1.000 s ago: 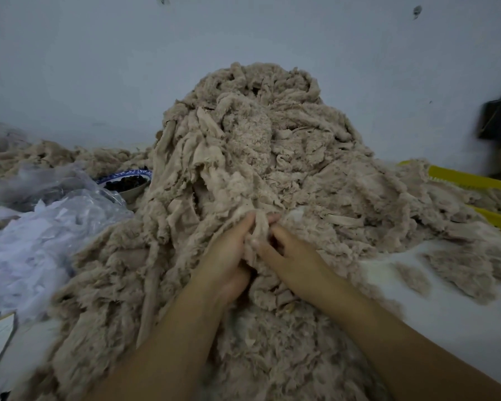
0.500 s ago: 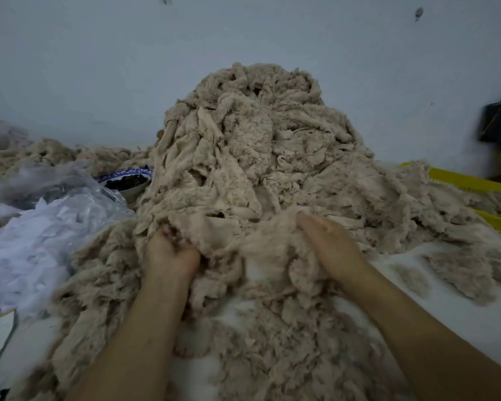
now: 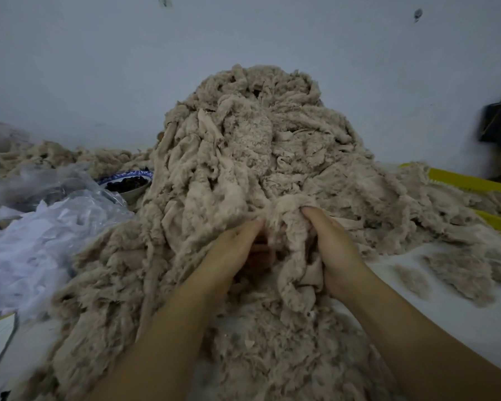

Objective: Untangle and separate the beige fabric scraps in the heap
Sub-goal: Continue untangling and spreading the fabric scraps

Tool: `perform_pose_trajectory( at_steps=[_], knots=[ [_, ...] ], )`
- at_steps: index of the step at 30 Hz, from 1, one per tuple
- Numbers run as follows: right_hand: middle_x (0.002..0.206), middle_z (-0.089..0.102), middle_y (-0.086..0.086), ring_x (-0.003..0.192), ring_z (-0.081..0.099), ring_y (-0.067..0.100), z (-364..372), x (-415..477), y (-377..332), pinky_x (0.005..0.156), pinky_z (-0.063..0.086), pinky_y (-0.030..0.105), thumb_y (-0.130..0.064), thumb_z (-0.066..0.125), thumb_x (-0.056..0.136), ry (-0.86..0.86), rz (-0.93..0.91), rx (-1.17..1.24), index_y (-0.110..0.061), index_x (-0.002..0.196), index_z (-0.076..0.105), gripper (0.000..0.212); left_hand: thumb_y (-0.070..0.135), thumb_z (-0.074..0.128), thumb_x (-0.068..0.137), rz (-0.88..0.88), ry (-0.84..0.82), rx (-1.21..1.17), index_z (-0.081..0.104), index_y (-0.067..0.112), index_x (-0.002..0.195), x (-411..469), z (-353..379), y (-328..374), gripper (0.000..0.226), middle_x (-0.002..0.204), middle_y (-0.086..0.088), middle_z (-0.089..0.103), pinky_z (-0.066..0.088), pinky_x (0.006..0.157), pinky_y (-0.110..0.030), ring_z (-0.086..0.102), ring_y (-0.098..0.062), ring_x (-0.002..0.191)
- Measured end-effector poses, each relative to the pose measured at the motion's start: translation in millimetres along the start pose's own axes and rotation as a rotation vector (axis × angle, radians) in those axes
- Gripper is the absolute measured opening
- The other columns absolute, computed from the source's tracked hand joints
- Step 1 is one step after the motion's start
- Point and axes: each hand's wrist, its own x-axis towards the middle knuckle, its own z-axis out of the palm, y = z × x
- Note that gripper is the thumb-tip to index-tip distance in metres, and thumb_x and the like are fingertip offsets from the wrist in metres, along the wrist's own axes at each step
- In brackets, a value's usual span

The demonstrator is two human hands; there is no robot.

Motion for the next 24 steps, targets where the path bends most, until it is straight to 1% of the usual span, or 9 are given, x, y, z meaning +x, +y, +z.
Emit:
perform_pose_trajectory(
  at_steps=[3,6,10,12,14,17,20,22,24],
  knots=[
    [0.109,0.075,0.009,0.101,0.072,0.025,-1.4,0.0,-3.7,0.091,0.054,0.043,-0.046,0.058,0.095,-0.002,0.068,0.118,-0.016,0.108,0.076,0.038,0.072,0.047,0.087,0.169,0.204,0.444,0.070,0.000,0.075,-1.9,-0.8,-2.9,0.077,0.072,-0.016,0.070,0.055,0.071,-0.041,0.067,-0.028,0.065],
    [0.110,0.075,0.011,0.102,0.072,0.027,-4.6,0.7,-5.2,0.089,0.053,0.042,-0.050,0.057,0.093,-0.057,0.095,0.176,-0.016,0.102,0.079,0.042,0.088,0.038,0.075,0.314,0.200,0.308,0.064,0.006,0.076,-7.8,-0.8,1.1,0.086,0.057,-0.005,0.061,0.044,0.060,-0.031,0.057,-0.013,0.050],
    [0.110,0.075,0.009,0.104,0.072,0.024,-2.7,-3.0,-3.6,0.092,0.052,0.041,-0.046,0.054,0.097,-0.127,0.042,0.080,-0.019,0.102,0.079,0.037,0.098,0.046,0.059,0.335,-0.036,0.212,0.062,0.047,0.113,-9.6,5.6,-0.8,0.076,0.103,0.012,0.073,0.049,0.071,-0.014,0.066,0.007,0.086],
    [0.112,0.074,0.010,0.107,0.070,0.024,-0.3,-4.3,-1.1,0.097,0.051,0.042,-0.040,0.053,0.099,-0.147,-0.001,-0.005,-0.016,0.109,0.076,0.035,0.081,0.063,0.071,0.330,-0.026,0.153,0.058,0.044,0.117,-3.5,7.3,-5.8,0.059,0.097,0.021,0.071,0.051,0.068,-0.010,0.067,0.008,0.085],
    [0.108,0.075,0.012,0.103,0.071,0.024,1.2,-5.4,1.0,0.096,0.052,0.041,-0.034,0.055,0.099,-0.135,0.003,-0.065,-0.009,0.111,0.074,0.033,0.046,0.065,0.093,0.367,0.044,0.026,0.070,0.038,0.091,-0.7,5.1,-4.6,0.009,0.076,0.016,0.068,0.050,0.062,-0.018,0.063,-0.001,0.066],
    [0.105,0.075,0.017,0.098,0.072,0.027,-1.9,-3.8,2.6,0.091,0.057,0.040,-0.030,0.056,0.099,-0.103,0.022,-0.109,-0.004,0.102,0.075,0.032,0.022,0.053,0.102,0.364,0.038,-0.307,0.068,0.020,0.076,1.3,-2.5,2.2,0.030,0.064,0.005,0.059,0.042,0.048,-0.018,0.048,-0.007,0.051],
    [0.105,0.075,0.014,0.099,0.072,0.026,-2.6,-2.4,1.0,0.090,0.057,0.040,-0.037,0.057,0.097,-0.091,0.040,-0.081,-0.012,0.094,0.079,0.033,0.024,0.047,0.103,0.278,0.015,-0.442,0.060,0.016,0.071,-0.1,-6.4,9.4,0.036,0.062,0.001,0.055,0.040,0.047,-0.020,0.046,-0.009,0.049],
    [0.107,0.075,0.010,0.102,0.072,0.022,-2.7,-0.8,1.2,0.091,0.053,0.039,-0.043,0.057,0.096,-0.091,0.021,-0.050,-0.017,0.097,0.080,0.035,0.047,0.045,0.099,0.215,0.018,-0.233,0.064,0.022,0.059,-2.5,-3.6,9.6,0.051,0.062,0.001,0.061,0.044,0.053,-0.023,0.053,-0.011,0.051],
    [0.112,0.074,0.008,0.108,0.070,0.022,-2.9,0.6,1.4,0.095,0.051,0.040,-0.050,0.057,0.093,-0.100,-0.016,-0.044,-0.018,0.106,0.078,0.041,0.072,0.045,0.085,0.216,-0.038,0.146,0.072,0.031,0.068,-7.8,2.0,4.5,0.052,0.068,0.007,0.069,0.047,0.062,-0.024,0.063,-0.004,0.058]
  ],
)
